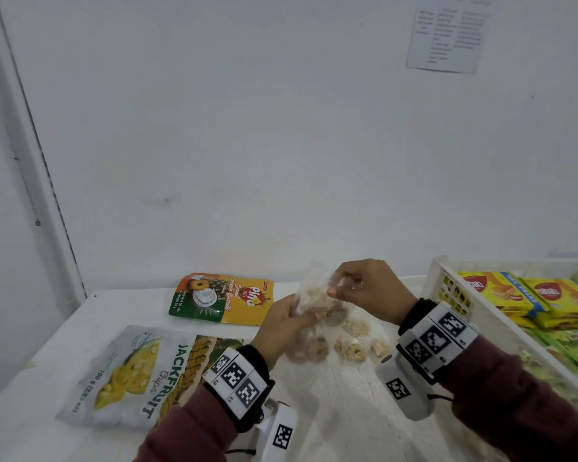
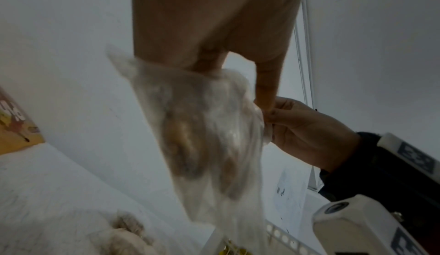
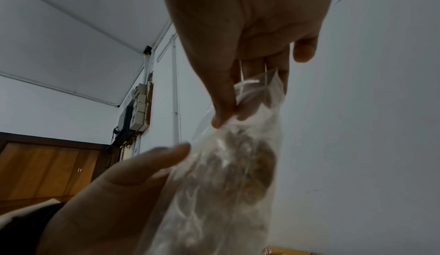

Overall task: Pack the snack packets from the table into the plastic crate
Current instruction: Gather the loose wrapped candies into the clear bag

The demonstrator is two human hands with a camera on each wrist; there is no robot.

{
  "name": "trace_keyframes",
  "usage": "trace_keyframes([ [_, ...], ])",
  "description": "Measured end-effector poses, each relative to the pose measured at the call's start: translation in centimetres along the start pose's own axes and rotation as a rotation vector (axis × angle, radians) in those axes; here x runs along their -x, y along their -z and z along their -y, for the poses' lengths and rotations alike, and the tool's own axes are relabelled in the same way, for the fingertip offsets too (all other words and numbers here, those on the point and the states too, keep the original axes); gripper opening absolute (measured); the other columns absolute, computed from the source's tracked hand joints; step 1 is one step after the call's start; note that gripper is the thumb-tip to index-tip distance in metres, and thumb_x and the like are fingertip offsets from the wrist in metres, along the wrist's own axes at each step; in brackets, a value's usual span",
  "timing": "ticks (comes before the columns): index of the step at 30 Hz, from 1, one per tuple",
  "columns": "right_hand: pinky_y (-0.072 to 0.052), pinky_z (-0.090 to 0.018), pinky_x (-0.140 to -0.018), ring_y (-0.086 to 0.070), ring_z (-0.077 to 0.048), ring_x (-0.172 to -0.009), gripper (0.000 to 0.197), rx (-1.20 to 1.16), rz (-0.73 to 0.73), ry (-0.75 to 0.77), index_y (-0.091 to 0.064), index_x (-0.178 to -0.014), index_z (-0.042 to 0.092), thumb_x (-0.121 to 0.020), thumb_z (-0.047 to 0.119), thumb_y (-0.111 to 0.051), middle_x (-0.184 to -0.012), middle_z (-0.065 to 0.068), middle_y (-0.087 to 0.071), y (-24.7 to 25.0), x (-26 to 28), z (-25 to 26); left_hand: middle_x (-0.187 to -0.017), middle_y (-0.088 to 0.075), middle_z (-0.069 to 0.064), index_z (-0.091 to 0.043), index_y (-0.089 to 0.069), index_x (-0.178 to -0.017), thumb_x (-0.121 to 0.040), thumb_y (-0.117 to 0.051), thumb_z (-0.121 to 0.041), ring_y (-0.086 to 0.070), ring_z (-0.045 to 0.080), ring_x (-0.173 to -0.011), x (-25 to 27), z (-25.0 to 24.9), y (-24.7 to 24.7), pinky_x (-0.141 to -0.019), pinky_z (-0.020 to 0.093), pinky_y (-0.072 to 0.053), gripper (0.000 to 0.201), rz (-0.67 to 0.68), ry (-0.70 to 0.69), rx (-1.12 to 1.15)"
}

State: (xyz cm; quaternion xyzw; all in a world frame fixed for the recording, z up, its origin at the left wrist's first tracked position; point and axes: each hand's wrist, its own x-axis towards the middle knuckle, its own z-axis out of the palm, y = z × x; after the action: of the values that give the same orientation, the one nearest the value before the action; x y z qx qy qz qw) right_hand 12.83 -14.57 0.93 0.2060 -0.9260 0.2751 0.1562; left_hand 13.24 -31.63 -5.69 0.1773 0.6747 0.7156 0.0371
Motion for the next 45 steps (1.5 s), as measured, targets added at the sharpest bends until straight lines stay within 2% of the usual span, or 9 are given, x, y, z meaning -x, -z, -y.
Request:
trace_keyframes([
  [6, -0.037, -0.024, -0.079, -0.051, -0.002, -0.071, 0.031, -0.005, 0.047, 0.02, -0.048, -0.068, 0.04, -0.074, 0.028, -0.075, -0.078, 0.017, -0.058, 0.0, 0.1, 0.3, -0.081, -0.072, -0.004, -0.013, -0.064, -0.091, -0.075, -0.071, 0.004, -0.068, 0.007, -0.075, 0.3, -0.2, 0.1, -0.066, 0.017, -0.051, 0.024, 0.113, -0.016, -0.007],
  [11, -0.031, -0.03, -0.101, -0.046, -0.009, -0.112, 0.055, -0.081, 0.201, -0.105, -0.04, -0.121, 0.037, -0.076, 0.041, -0.071, -0.123, 0.013, -0.046, 0.6, 0.1, 1.3, -0.081, -0.072, 0.0, -0.01, -0.066, -0.088, -0.063, -0.08, -0.004, -0.068, 0.012, -0.076, 0.5, 0.3, 0.5, -0.065, 0.021, -0.053, 0.03, 0.023, -0.059, 0.001],
  [14, -0.04, -0.027, -0.091, -0.053, -0.012, -0.104, 0.053, -0.281, 0.276, -0.216, -0.039, -0.129, 0.03, -0.083, 0.043, -0.061, -0.109, 0.007, -0.053, 0.4, -0.4, 1.6, -0.084, -0.073, 0.004, -0.008, -0.069, -0.086, -0.07, -0.076, 0.002, -0.07, 0.013, -0.078, 0.6, 0.3, 0.6, -0.068, 0.022, -0.054, 0.021, 0.016, -0.069, -0.024],
  [18, -0.046, -0.028, -0.073, -0.057, -0.012, -0.065, 0.004, -0.429, 0.178, -0.11, -0.063, -0.082, 0.015, -0.085, 0.014, -0.065, -0.075, -0.005, -0.06, -0.6, -0.7, 1.2, -0.09, -0.072, 0.007, -0.012, -0.068, -0.088, -0.061, -0.08, -0.014, -0.068, 0.015, -0.084, 0.5, 0.5, 0.6, -0.075, 0.026, -0.054, 0.03, 0.102, -0.036, -0.062],
  [21, -0.047, -0.021, -0.061, -0.057, -0.003, -0.049, 0.019, -0.438, 0.153, -0.061, -0.061, -0.07, 0.016, -0.084, 0.004, -0.064, -0.066, 0.003, -0.06, -1.0, -0.6, 1.2, -0.079, -0.069, -0.007, -0.019, -0.066, -0.082, -0.059, -0.083, -0.023, -0.065, 0.009, -0.078, 0.3, 1.0, 0.7, -0.067, 0.018, -0.051, 0.029, 0.096, -0.001, -0.121],
  [24, -0.049, -0.024, -0.061, -0.059, -0.008, -0.05, 0.021, -0.39, 0.154, -0.028, -0.06, -0.07, 0.018, -0.086, 0.005, -0.062, -0.065, 0.003, -0.059, -1.2, -0.6, 1.4, -0.078, -0.066, -0.012, -0.02, -0.063, -0.081, -0.07, -0.08, -0.009, -0.062, 0.002, -0.075, 0.2, 1.1, 1.0, -0.065, 0.013, -0.047, 0.022, 0.046, -0.03, -0.172],
  [29, -0.046, -0.018, -0.061, -0.058, -0.003, -0.052, 0.022, -0.341, 0.139, -0.004, -0.057, -0.072, 0.022, -0.089, 0.008, -0.06, -0.069, 0.006, -0.058, -1.2, -0.7, 1.6, -0.098, -0.064, -0.012, -0.023, -0.061, -0.101, -0.063, -0.068, -0.052, -0.06, 0.001, -0.091, 0.4, 0.1, 1.2, -0.078, 0.014, -0.046, 0.048, -0.01, -0.105, -0.184],
  [34, -0.043, -0.011, -0.062, -0.055, 0.004, -0.057, 0.021, -0.276, 0.148, 0.044, -0.056, -0.073, 0.026, -0.089, 0.013, -0.06, -0.069, 0.012, -0.057, -1.8, -0.6, 1.9, -0.071, -0.065, -0.004, -0.016, -0.066, -0.077, -0.087, -0.062, -0.014, -0.06, 0.004, -0.063, 0.1, -1.3, 2.1, -0.066, 0.016, -0.048, 0.011, -0.182, -0.245, -0.138],
  [45, -0.042, -0.014, -0.071, -0.051, -0.004, -0.07, 0.024, -0.255, 0.071, 0.07, -0.053, -0.072, 0.031, -0.088, 0.014, -0.061, -0.074, 0.013, -0.058, -3.8, 0.1, 3.0, -0.06, -0.063, -0.015, -0.022, -0.063, -0.066, -0.079, -0.065, -0.026, -0.058, 0.001, -0.055, 0.5, -1.1, 3.4, -0.051, 0.015, -0.042, 0.014, -0.189, -0.311, -0.205],
])
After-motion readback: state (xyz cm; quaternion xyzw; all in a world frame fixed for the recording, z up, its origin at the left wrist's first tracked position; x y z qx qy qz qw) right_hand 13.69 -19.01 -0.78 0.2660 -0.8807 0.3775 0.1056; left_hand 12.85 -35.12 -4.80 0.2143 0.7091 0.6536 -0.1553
